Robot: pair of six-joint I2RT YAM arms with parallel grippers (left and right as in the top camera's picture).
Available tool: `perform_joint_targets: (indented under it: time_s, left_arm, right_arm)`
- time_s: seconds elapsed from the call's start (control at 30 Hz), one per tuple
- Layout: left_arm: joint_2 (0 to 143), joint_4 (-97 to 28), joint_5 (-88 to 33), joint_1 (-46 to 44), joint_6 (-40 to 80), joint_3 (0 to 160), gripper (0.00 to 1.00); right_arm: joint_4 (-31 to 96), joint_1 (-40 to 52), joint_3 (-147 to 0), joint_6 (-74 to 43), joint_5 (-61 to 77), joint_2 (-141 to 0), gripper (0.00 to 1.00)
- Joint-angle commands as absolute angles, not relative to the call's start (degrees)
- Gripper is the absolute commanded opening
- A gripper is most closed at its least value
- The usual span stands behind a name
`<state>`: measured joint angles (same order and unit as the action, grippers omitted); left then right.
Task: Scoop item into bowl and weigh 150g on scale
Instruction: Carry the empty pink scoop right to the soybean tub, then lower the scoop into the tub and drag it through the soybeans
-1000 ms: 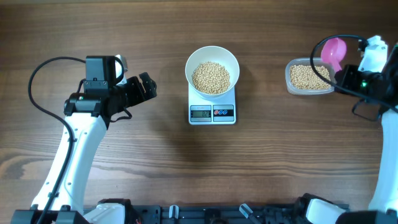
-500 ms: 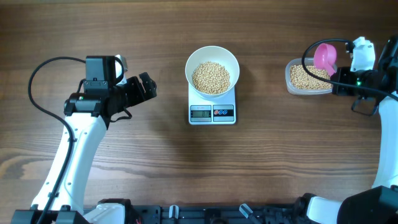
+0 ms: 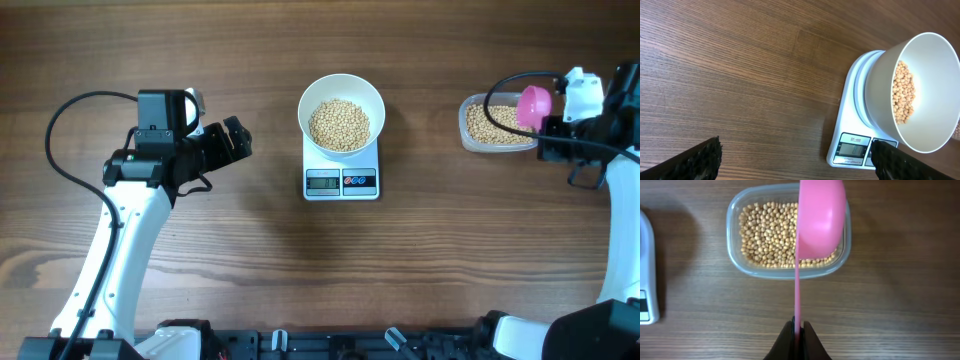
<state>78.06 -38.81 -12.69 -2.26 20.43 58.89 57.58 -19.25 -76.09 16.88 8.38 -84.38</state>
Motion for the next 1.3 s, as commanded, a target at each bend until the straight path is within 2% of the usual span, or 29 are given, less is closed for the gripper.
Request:
perform_joint_targets:
  time_s: [0.0, 0.13, 0.5, 0.73, 0.87, 1.27]
  left_arm:
    - [78.5, -38.8, -12.1, -2.4, 19.9, 60.0, 1.00]
    - [78.5, -38.8, -12.1, -2.4, 19.9, 60.0, 1.00]
    - [78.5, -38.8, -12.1, -2.4, 19.9, 60.0, 1.00]
    - [78.5, -38.8, -12.1, -2.4, 19.9, 60.0, 1.00]
    - [78.5, -38.8, -12.1, -2.4, 19.9, 60.0, 1.00]
    - [78.5, -38.8, -12.1, -2.4, 19.9, 60.0, 1.00]
  right_arm:
    - [56.8, -16.4, -75.3, 18.0, 2.4, -85.2, 0.04]
    - [55.9, -14.5, -75.3, 18.0, -4.1, -87.3, 0.04]
    - [52.9, -9.1, -75.3, 16.2, -7.8, -98.6, 0.04]
    - [51.5, -7.2, -75.3, 14.8, -11.6, -100.1, 0.04]
    - [52.6, -7.2, -75.3, 13.8, -11.2, -100.1, 0.04]
    - [56.2, -7.2, -75.3, 13.5, 1.3, -100.1, 0.04]
